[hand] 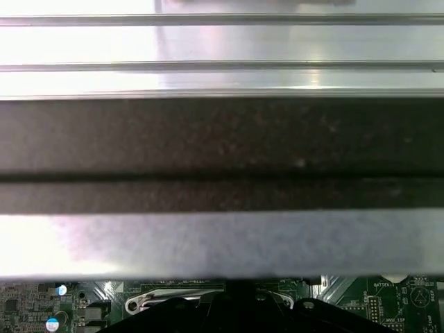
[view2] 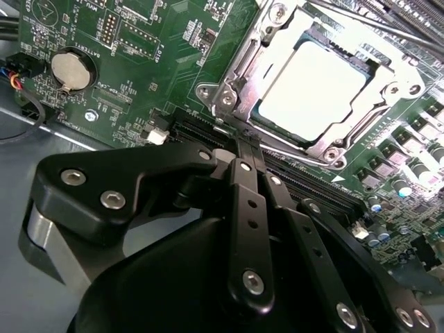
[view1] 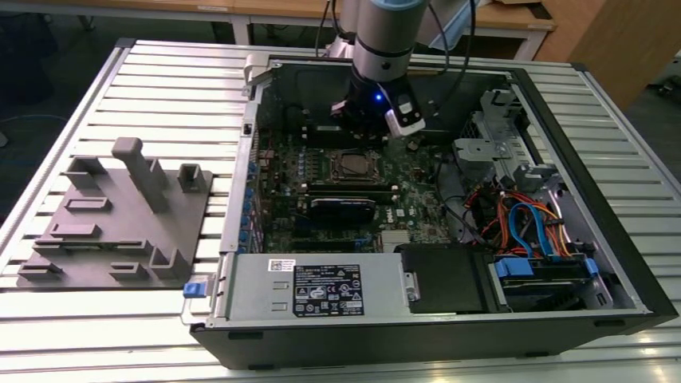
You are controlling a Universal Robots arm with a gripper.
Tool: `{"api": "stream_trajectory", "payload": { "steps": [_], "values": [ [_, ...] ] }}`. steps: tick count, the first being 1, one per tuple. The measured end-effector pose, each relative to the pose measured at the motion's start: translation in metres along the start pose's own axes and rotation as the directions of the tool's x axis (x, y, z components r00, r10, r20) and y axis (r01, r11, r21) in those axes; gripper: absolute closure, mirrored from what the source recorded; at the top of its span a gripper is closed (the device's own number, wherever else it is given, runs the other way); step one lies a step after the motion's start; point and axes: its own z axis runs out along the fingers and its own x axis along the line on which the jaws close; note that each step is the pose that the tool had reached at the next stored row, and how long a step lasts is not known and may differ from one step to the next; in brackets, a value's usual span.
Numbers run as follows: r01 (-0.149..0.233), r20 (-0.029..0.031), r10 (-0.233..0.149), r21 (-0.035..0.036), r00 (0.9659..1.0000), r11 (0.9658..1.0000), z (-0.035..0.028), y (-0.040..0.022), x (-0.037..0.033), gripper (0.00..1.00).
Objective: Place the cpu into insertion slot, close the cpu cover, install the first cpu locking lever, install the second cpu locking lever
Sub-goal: 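Install the first cpu locking lever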
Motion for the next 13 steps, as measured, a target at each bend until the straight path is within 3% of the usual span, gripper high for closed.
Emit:
{"api": "stream_trajectory", "payload": {
  "steps": [13],
  "values": [
    [0.0, 0.0001, 0.0, 0.0038, 1.0, 1.0, 0.0015, -0.0011, -0.0002, 0.9]
  ]
}}
